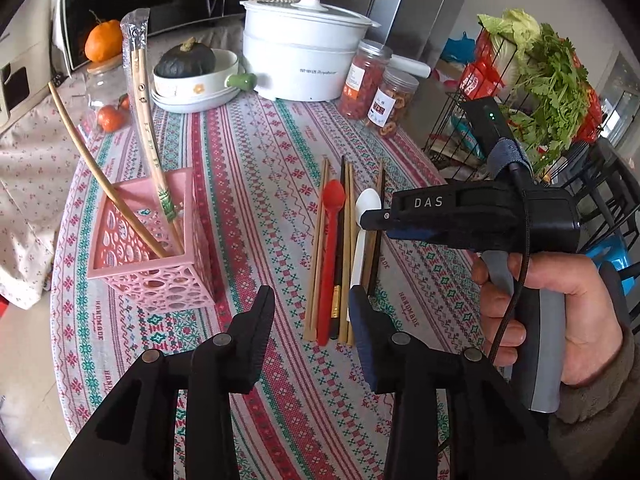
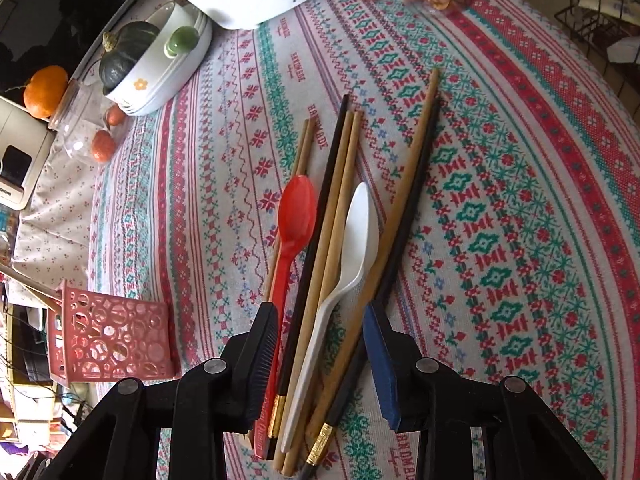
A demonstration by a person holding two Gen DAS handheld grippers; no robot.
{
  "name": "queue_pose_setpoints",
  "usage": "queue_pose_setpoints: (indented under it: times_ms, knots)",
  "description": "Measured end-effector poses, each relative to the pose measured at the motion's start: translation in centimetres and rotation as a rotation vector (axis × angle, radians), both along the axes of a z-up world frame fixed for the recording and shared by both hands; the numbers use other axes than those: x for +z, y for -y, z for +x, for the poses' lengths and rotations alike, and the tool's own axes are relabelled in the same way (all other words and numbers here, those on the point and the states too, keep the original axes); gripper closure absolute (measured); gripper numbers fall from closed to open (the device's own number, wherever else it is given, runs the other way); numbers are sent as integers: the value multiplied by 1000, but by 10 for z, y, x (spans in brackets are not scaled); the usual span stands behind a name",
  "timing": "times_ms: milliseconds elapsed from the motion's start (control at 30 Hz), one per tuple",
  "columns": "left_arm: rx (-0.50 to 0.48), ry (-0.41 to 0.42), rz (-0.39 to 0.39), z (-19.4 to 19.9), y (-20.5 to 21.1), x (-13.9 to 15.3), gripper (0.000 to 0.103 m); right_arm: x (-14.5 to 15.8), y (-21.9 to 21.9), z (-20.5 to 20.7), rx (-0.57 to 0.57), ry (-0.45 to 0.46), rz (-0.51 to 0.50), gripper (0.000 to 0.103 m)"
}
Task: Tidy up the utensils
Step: 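Grasp the white plastic spoon by its handle with the right tool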
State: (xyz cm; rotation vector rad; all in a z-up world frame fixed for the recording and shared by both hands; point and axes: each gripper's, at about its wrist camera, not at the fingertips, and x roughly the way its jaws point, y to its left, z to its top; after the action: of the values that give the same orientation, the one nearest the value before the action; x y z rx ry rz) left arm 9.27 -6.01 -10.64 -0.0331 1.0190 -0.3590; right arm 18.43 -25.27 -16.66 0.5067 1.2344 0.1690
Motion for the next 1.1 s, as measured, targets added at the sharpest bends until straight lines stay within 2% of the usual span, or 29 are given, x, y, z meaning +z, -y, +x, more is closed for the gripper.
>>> queue_pose_setpoints:
  times_ms: [133,233,267,367,433,1100]
  knots:
    - [8,2,-3,0,-1,1,62,-6,-11,4,19,0,-33,72]
    - [17,-5,-10,1,-3,1,62,-11,-18,6,41,-11,-58,84]
    - [21,-8,-12,1,-4,0,62,-13,-21,6,51,-17,-75,91]
    - [18,-15,-8,0,-3,-1,62,-13,-24,5,68,-11,-106,93]
    - [14,-12,-5,-1,-3,0,62,-11,-23,3,72,-4,-103,98]
    - [16,-28,-21,5,3,1,62,41,9,-27,13,117,-4,99]
